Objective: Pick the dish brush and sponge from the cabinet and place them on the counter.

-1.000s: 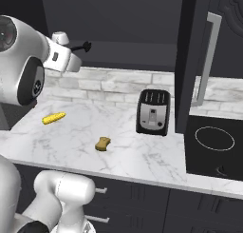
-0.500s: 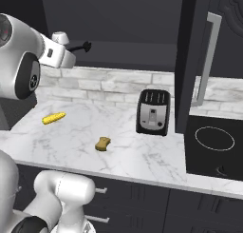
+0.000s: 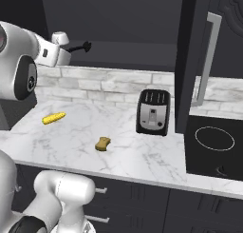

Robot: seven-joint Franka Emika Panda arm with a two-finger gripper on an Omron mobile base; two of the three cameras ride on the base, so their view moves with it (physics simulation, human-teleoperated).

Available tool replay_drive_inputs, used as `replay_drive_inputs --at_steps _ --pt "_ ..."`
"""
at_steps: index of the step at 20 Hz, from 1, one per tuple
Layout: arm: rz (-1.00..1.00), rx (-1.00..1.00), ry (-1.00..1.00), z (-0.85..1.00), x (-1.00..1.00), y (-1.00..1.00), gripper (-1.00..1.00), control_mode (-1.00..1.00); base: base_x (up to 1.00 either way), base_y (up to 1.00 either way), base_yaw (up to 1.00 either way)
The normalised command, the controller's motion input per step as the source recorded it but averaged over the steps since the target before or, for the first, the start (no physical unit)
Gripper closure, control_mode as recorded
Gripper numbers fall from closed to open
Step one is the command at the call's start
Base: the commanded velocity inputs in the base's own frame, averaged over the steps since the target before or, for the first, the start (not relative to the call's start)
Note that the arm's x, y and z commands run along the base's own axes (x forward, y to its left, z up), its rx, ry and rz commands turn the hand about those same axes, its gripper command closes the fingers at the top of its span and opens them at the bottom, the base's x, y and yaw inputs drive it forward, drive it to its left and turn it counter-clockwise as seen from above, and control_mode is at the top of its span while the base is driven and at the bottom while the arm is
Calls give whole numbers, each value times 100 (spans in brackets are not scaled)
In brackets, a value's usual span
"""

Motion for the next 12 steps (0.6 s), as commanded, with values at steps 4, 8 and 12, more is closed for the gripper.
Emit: replay_drive_inputs --at_steps 4,8,12 --pt "0 0 -1 -1 30 10 -100 -100 0 0 0" --pt "0 0 9 0 34 1 -100 -100 0 0 0" --pt "0 0 13 0 39 6 -100 -100 0 0 0"
